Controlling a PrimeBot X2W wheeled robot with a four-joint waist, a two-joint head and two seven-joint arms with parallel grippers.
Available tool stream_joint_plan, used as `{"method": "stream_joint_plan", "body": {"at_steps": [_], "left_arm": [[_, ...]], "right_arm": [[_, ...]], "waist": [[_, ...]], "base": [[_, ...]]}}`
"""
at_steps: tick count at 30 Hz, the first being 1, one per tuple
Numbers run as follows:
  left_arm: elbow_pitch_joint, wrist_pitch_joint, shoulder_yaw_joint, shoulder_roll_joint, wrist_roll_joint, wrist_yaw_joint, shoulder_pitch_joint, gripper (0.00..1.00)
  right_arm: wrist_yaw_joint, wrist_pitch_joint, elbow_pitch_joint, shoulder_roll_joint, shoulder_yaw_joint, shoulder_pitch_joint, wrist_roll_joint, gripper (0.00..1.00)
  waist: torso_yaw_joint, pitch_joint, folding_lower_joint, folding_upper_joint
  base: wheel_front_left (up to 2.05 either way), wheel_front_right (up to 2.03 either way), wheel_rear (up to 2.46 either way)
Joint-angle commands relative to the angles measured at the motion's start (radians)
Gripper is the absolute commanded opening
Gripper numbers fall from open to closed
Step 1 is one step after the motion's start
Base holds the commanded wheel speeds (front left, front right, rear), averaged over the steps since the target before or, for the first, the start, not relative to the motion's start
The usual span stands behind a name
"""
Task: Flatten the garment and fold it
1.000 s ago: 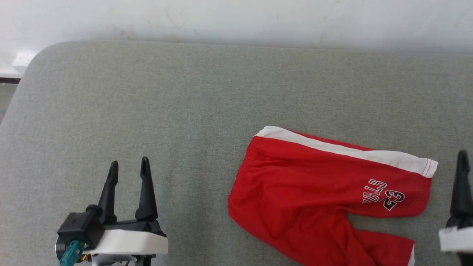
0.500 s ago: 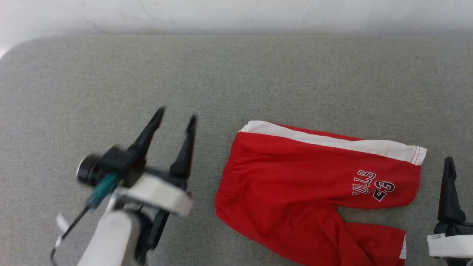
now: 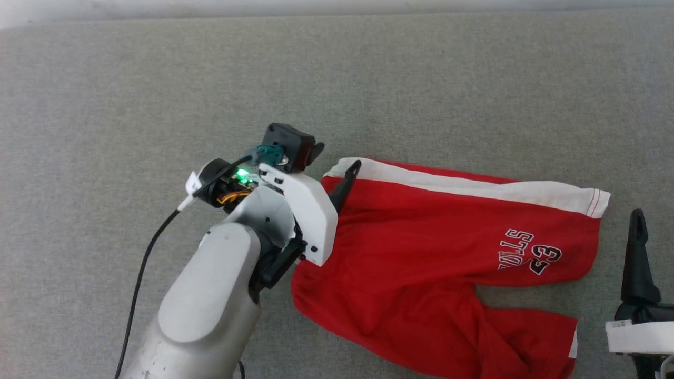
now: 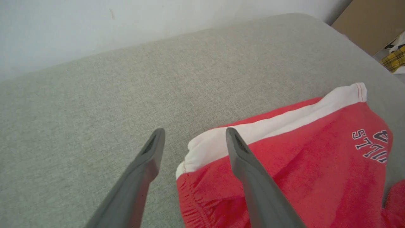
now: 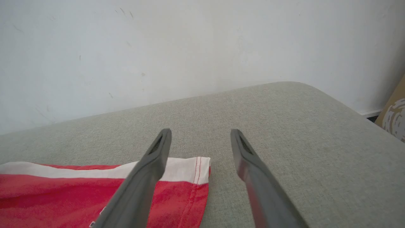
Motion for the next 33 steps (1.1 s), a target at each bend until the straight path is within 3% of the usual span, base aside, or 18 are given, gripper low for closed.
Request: {"method": "stream_joint_plan", "body": {"at_steps": [1, 9, 10, 12, 13, 19, 26, 33], "left_arm": [[0.012, 0.026, -0.004, -0.003, -0.006, 0.002, -0.021, 1.00], [0.042, 0.192, -0.005, 0.004, -0.026, 0.056, -0.016, 1.00], [0.037, 0.204, -0.007, 0.005, -0.028, 0.059, -0.013, 0.92], [0.027, 0.226, -0.011, 0.004, -0.038, 0.058, -0.007, 0.27], [0.023, 0.240, -0.018, 0.006, -0.043, 0.052, -0.003, 0.00], [-0.010, 0.267, -0.025, 0.009, -0.076, 0.041, 0.014, 0.00], [-0.053, 0.161, 0.031, 0.013, -0.077, 0.089, 0.040, 0.00], [-0.142, 0.027, 0.140, 0.042, -0.112, 0.160, 0.191, 0.00]], "right_arm": [[-0.001, -0.002, -0.001, 0.002, -0.002, -0.014, 0.000, 1.00], [-0.001, -0.007, 0.005, 0.002, -0.006, -0.025, 0.009, 1.00], [-0.001, -0.008, 0.006, 0.002, -0.006, -0.026, 0.010, 1.00], [-0.001, -0.011, 0.010, 0.002, -0.007, -0.030, 0.011, 1.00], [-0.001, -0.012, 0.013, 0.002, -0.008, -0.032, 0.012, 1.00], [-0.001, -0.020, 0.028, 0.002, -0.008, -0.046, 0.016, 1.00], [-0.001, -0.024, 0.037, 0.002, -0.005, -0.056, 0.013, 1.00], [-0.001, -0.006, 0.019, 0.002, -0.014, -0.055, -0.008, 1.00]], "waist": [[-0.013, 0.018, -0.0002, 0.0000], [-0.022, 0.042, -0.0002, 0.0000], [-0.022, 0.044, -0.0002, 0.0000], [-0.021, 0.048, -0.0002, 0.0000], [-0.020, 0.050, -0.0002, 0.0000], [-0.015, 0.055, -0.0002, 0.0000], [-0.005, 0.043, -0.0002, 0.0000], [0.016, 0.026, -0.0002, 0.0000]], "base": [[0.00, 0.00, 0.00], [0.00, 0.00, 0.00], [0.00, 0.00, 0.00], [0.00, 0.00, 0.00], [0.00, 0.00, 0.00], [0.00, 0.00, 0.00], [0.00, 0.00, 0.00], [0.00, 0.00, 0.00]]}}
